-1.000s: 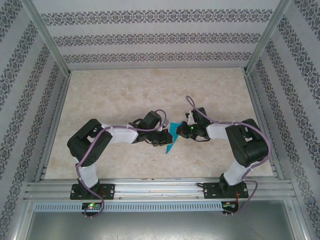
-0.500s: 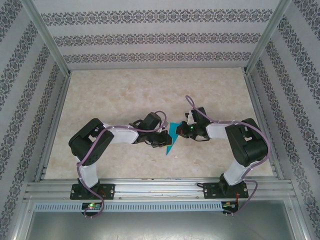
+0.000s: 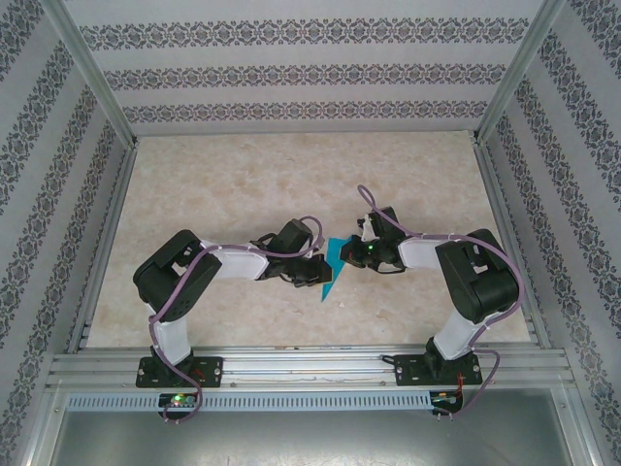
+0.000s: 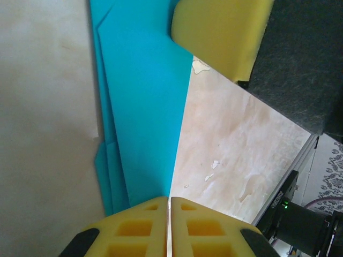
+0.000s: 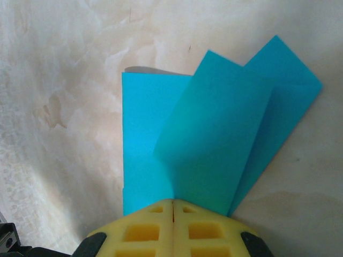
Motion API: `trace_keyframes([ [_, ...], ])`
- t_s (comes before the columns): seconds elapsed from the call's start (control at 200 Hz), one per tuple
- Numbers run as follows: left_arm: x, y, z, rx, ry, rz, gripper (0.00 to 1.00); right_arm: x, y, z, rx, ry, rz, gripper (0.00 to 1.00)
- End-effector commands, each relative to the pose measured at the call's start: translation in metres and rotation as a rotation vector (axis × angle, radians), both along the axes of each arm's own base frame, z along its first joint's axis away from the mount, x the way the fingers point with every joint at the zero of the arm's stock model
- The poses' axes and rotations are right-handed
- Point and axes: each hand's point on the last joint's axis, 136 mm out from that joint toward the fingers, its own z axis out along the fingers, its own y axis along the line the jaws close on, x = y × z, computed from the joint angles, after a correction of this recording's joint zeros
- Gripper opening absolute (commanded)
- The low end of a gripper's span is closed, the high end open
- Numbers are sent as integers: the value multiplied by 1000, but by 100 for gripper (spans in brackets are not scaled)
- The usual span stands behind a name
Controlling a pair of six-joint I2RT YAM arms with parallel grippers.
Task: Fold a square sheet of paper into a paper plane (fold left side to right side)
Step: Fold the wing for the fifth time at the center of the table.
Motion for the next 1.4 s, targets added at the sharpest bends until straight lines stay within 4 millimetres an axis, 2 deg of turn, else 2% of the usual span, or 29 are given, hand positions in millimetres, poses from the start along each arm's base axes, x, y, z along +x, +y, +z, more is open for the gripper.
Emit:
trace_keyframes([
  [0.0,-9,8,-16,62,10,-12,11,-47,-26,-52,-181,194,12,0],
  [0.764,-12,17,-39,116,36,-6,10,-45,-22,-45,-189,185,28,0],
  [0.914,-17,23,-46,149,45,-8,9,-34,-16,-29,-162,137,40,0],
  [1.119,-21,32,-52,200,45,-12,6,-7,0,22,-50,-24,63,0],
  [1.199,-21,33,-54,213,41,-16,4,-4,4,34,-9,-65,68,0],
  [1.279,-22,34,-55,224,42,-21,3,-7,5,37,11,-79,73,0],
  [1.394,-23,35,-56,250,36,-32,2,-17,6,30,25,-82,79,0],
])
